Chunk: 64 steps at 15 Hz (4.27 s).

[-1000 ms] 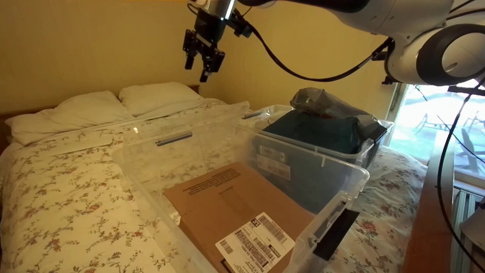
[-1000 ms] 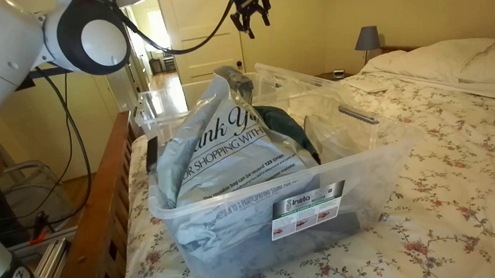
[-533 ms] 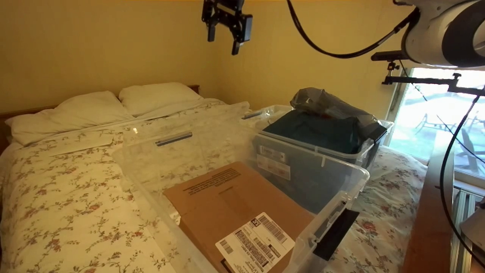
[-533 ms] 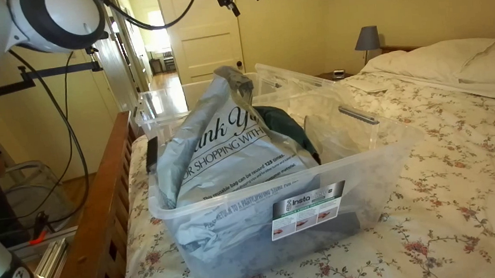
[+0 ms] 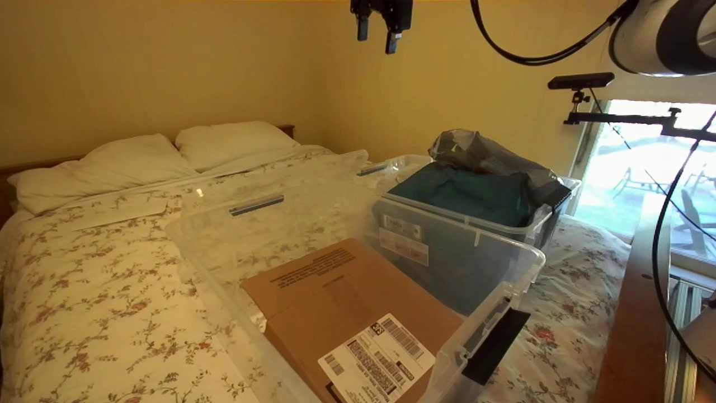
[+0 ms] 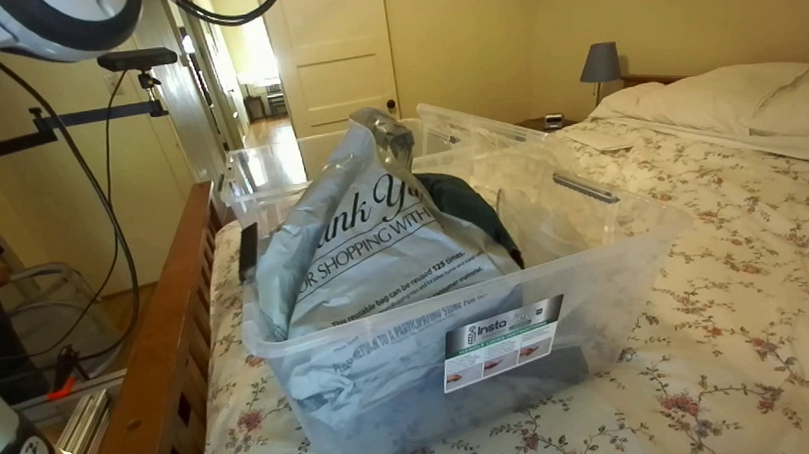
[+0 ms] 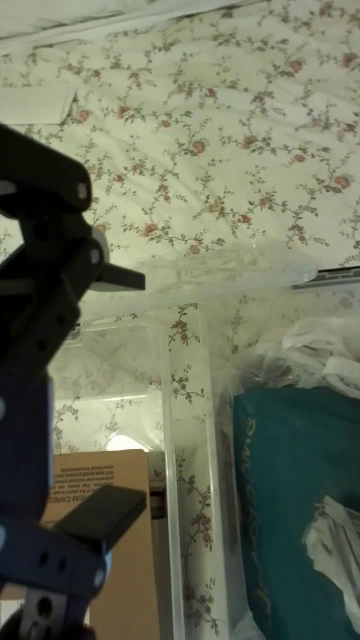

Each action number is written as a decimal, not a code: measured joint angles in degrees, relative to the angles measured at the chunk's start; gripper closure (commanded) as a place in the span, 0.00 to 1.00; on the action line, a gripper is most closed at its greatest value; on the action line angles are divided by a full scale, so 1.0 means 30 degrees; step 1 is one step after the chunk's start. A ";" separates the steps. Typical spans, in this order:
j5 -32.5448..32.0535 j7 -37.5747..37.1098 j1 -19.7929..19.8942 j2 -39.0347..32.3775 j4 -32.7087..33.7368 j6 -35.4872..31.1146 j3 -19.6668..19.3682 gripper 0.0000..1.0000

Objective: Move the lid to lean on the north side of the totes and pick up the grey plastic bag

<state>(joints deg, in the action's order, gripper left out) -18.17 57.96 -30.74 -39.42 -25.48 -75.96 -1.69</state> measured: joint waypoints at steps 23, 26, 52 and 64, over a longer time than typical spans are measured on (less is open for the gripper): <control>-0.4548 -0.7641 0.1972 -0.0136 -0.0224 0.2323 -0.3282 0.00; -0.4566 -0.7692 0.1953 -0.0140 -0.0224 0.2339 -0.3228 0.00; 0.6209 -2.2140 0.6133 -0.2306 -0.0120 0.5365 0.1449 0.00; 0.5401 -2.2225 0.7943 -0.1472 -0.2254 0.9793 0.0234 0.00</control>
<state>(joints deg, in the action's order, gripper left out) -1.97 -8.72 -6.91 -43.84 -32.24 -46.58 -0.99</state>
